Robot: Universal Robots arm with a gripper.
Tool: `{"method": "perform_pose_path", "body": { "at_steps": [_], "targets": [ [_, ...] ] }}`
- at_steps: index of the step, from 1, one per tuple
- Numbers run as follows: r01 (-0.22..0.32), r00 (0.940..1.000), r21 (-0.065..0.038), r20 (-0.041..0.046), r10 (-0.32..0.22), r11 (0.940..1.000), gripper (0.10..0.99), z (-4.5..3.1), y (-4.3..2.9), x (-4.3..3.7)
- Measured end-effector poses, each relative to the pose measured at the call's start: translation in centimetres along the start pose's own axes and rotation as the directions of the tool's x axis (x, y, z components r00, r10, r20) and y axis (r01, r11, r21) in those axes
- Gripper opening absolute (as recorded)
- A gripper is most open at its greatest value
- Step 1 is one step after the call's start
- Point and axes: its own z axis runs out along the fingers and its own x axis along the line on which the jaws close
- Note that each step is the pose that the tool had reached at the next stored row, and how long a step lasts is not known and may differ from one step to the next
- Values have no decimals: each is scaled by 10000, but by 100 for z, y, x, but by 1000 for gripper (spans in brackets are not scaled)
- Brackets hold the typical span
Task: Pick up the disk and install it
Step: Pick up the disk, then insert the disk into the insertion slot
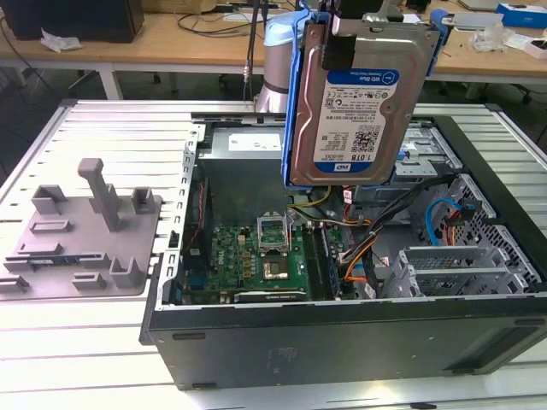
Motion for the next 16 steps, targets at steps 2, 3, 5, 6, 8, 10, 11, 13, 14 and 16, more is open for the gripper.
{"method": "perform_pose_path", "body": {
  "at_steps": [2,3,5,6,8,10,11,13,14,16],
  "targets": [
    [0,10000,0,4,0,10000,369,0,0,0],
    [0,10000,0,7,0,10000,369,0,0,0],
    [0,10000,0,12,0,10000,369,0,0,0],
    [0,10000,1,14,0,10000,369,0,0,0],
    [0,10000,0,17,0,10000,369,0,0,0],
    [0,10000,0,19,0,10000,369,0,0,0],
    [0,10000,1,24,0,10000,369,0,0,0],
    [0,10000,0,45,0,10000,369,0,0,2],
    [2,10000,2,80,-2,10000,369,0,0,3],
    [2,9996,7,269,-2,10000,369,3,0,28]
  ]
}}
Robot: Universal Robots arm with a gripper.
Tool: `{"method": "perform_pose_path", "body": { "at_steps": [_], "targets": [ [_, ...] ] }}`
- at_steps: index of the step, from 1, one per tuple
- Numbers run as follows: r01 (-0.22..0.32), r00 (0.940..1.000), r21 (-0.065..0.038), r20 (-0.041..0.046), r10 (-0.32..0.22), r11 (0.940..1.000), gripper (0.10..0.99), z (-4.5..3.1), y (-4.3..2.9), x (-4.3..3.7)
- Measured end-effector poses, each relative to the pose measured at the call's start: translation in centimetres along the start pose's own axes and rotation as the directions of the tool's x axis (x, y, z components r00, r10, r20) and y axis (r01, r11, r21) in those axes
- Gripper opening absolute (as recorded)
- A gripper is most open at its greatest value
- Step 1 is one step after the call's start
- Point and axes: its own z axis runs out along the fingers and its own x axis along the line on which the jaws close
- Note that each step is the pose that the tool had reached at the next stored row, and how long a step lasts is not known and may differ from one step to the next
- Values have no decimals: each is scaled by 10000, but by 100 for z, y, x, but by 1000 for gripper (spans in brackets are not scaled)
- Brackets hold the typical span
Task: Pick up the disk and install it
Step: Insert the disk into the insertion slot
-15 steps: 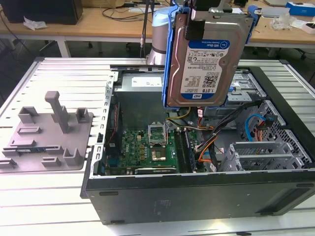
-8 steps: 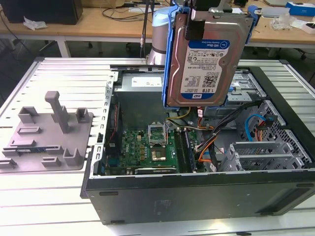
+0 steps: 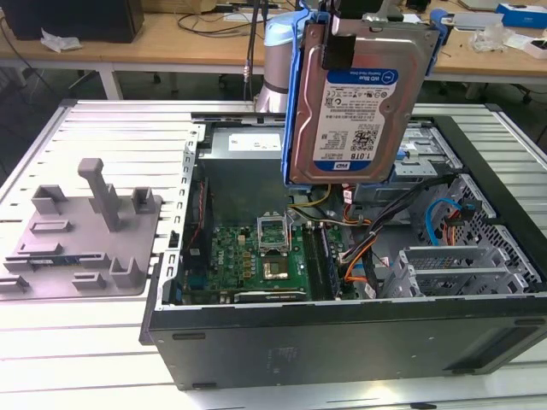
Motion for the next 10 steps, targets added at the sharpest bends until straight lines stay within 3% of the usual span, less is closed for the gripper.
{"method": "perform_pose_path", "body": {
  "at_steps": [4,8,10],
  "targets": [
    [-1,9996,6,273,0,10000,369,19,-19,155],
    [-3,9993,9,369,3,10000,369,39,-68,245],
    [-2,9988,12,482,1,10000,369,53,-110,302]
  ]
}}
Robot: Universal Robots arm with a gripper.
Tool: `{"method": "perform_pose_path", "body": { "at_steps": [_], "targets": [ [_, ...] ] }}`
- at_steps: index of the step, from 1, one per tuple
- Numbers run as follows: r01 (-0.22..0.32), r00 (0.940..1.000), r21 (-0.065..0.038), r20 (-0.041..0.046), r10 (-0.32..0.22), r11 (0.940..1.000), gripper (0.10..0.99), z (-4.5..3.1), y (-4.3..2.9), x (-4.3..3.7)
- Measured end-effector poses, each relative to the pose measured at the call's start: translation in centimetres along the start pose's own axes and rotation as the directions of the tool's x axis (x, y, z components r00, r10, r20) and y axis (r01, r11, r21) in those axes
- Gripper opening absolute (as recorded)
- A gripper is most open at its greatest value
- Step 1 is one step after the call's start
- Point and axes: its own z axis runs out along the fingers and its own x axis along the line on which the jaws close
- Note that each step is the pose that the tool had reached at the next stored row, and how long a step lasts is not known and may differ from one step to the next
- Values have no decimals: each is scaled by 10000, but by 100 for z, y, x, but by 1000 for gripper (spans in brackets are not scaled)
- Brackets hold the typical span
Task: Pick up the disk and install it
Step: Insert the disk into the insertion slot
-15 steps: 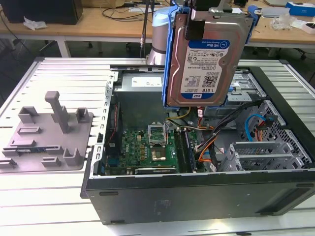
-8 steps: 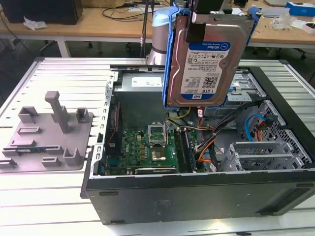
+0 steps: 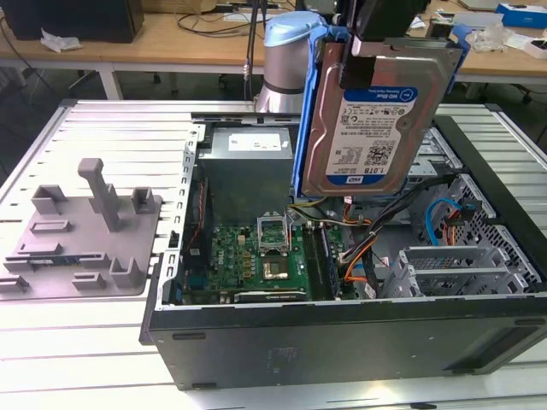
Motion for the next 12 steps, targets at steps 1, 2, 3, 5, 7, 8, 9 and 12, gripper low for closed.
{"method": "perform_pose_path", "body": {
  "at_steps": [1,2,3,5,7,8,9,12],
  "targets": [
    [0,10000,1,63,0,10000,369,3,-8,18],
    [0,9999,2,128,0,10000,369,6,-14,32],
    [0,9997,5,224,-1,10000,369,11,-22,54],
    [-2,9996,7,294,2,10000,369,18,-43,97],
    [-2,9995,6,304,1,10000,369,25,-88,149],
    [-1,9995,7,308,1,10000,369,28,-102,166],
    [-2,9995,7,321,1,10000,369,33,-125,194],
    [-4,9994,8,348,4,10000,369,44,-241,239]
  ]
}}
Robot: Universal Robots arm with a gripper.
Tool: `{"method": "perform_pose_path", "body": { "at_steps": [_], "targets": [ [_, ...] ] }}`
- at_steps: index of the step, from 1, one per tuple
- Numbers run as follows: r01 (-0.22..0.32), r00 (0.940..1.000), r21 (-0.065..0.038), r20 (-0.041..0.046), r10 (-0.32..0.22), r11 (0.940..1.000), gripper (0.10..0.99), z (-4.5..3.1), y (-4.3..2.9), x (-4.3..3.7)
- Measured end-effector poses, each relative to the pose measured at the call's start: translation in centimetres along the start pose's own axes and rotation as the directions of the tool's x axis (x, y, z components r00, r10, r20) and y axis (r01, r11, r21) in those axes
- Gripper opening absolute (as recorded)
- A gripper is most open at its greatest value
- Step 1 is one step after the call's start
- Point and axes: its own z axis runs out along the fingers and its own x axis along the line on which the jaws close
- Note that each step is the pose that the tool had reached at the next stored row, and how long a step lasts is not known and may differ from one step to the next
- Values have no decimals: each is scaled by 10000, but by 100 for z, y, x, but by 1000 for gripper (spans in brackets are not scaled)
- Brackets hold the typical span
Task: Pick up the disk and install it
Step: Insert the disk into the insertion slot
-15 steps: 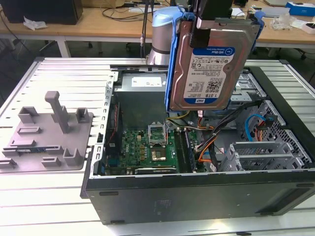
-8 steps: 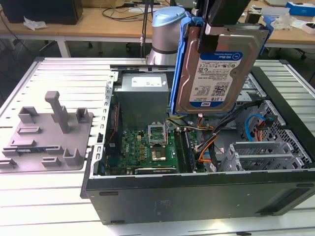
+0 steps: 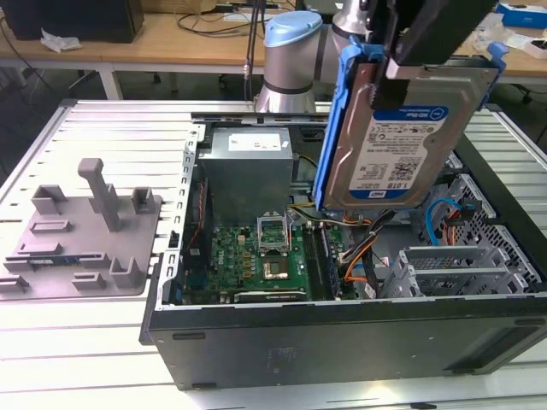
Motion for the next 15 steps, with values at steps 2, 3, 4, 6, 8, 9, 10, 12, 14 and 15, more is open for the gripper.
{"method": "perform_pose_path", "body": {
  "at_steps": [2,3,4,6,8,9,10,12,14,15],
  "targets": [
    [-1,10000,0,-2,1,10000,369,0,-131,8],
    [1,10000,0,-3,-1,10000,369,0,-179,11],
    [2,10000,0,-2,-2,10000,369,0,-211,13],
    [0,10000,0,-2,0,10000,369,1,-318,21],
    [1,10000,0,-2,-1,10000,369,2,-389,27],
    [0,10000,-1,-2,0,10000,369,2,-413,29],
    [0,10000,0,-2,0,10000,369,2,-449,32],
    [1,10000,0,-2,-1,10000,369,3,-529,39],
    [0,10000,0,-2,0,10000,369,3,-608,45],
    [-1,10000,0,-2,1,10000,369,3,-638,48]
  ]
}}
